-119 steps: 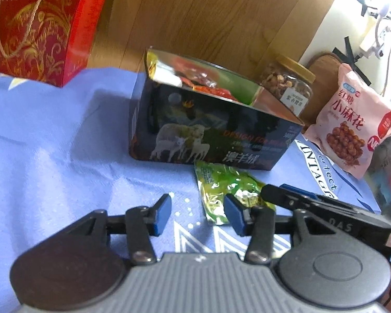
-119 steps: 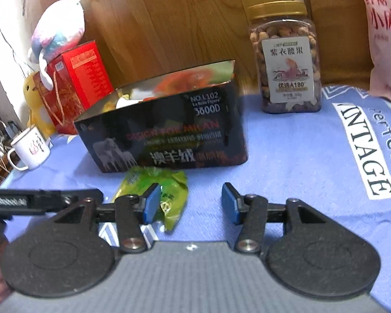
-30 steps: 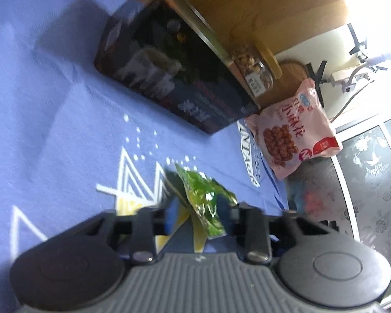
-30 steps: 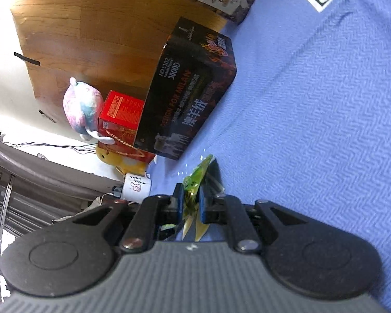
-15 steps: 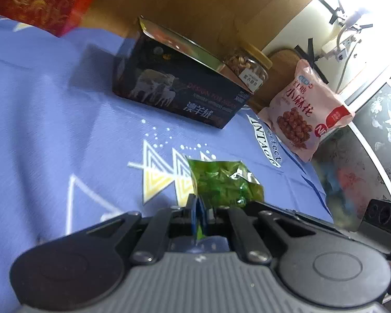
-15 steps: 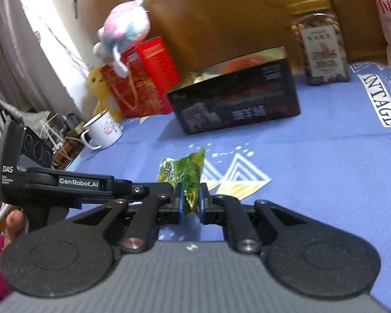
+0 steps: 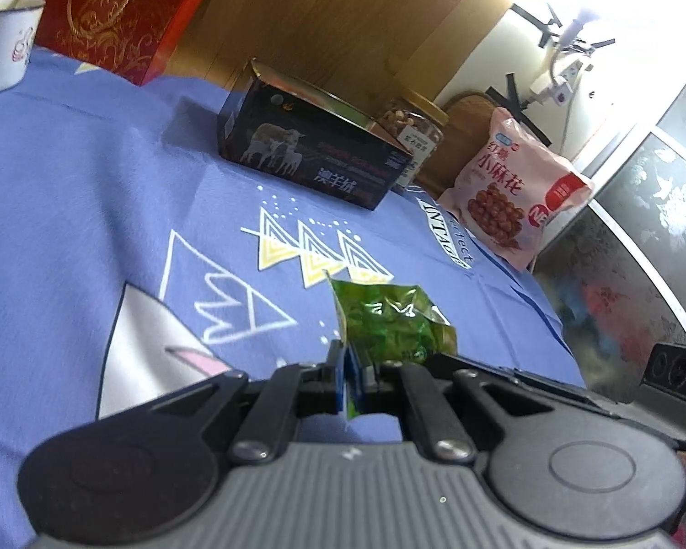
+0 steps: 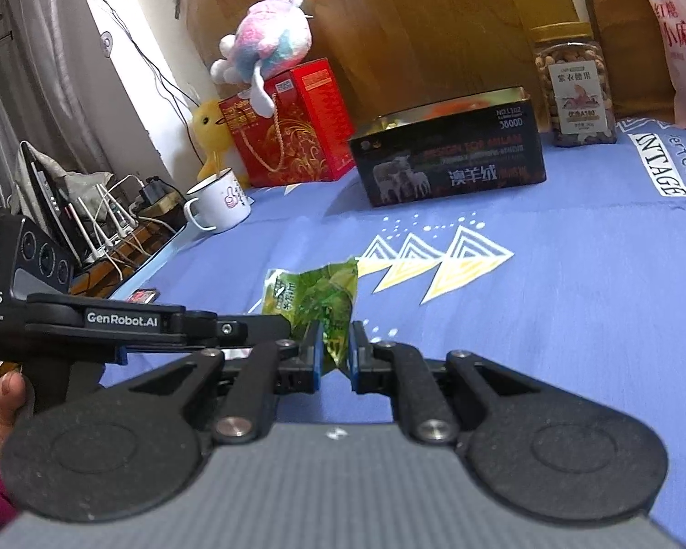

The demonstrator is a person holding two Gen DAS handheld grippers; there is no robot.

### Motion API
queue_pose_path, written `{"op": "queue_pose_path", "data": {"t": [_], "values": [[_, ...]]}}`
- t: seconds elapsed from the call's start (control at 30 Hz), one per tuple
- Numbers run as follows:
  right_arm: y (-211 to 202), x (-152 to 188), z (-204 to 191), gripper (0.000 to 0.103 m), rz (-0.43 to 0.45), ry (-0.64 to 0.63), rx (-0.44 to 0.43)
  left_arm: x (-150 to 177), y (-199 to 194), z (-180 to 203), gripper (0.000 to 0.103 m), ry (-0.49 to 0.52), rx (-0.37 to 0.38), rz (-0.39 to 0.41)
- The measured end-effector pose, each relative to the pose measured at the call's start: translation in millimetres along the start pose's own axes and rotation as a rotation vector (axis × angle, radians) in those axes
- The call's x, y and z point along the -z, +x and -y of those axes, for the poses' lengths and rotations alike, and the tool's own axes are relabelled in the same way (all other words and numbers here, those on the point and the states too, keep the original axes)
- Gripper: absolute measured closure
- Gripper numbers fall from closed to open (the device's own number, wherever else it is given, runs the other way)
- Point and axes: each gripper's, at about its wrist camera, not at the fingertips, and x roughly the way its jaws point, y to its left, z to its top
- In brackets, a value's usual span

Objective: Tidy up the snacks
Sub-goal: 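Lift the green packet with the left gripper and hold it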

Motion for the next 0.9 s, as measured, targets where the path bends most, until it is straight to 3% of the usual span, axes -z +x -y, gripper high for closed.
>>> {"op": "queue_pose_path", "data": {"t": [0.5, 0.9], "values": [[-39.0, 29.6, -28.9, 0.089, 0.037, -0.049, 0.016, 38.3, -43.6, 26.6, 0.100, 0.081, 0.005, 0.052], [-47.6, 53.5, -38.0, 0.089, 0.045, -0.098, 0.059, 60.5, -48.4, 34.7, 0.100, 0.141, -0.012, 0.063]]}}
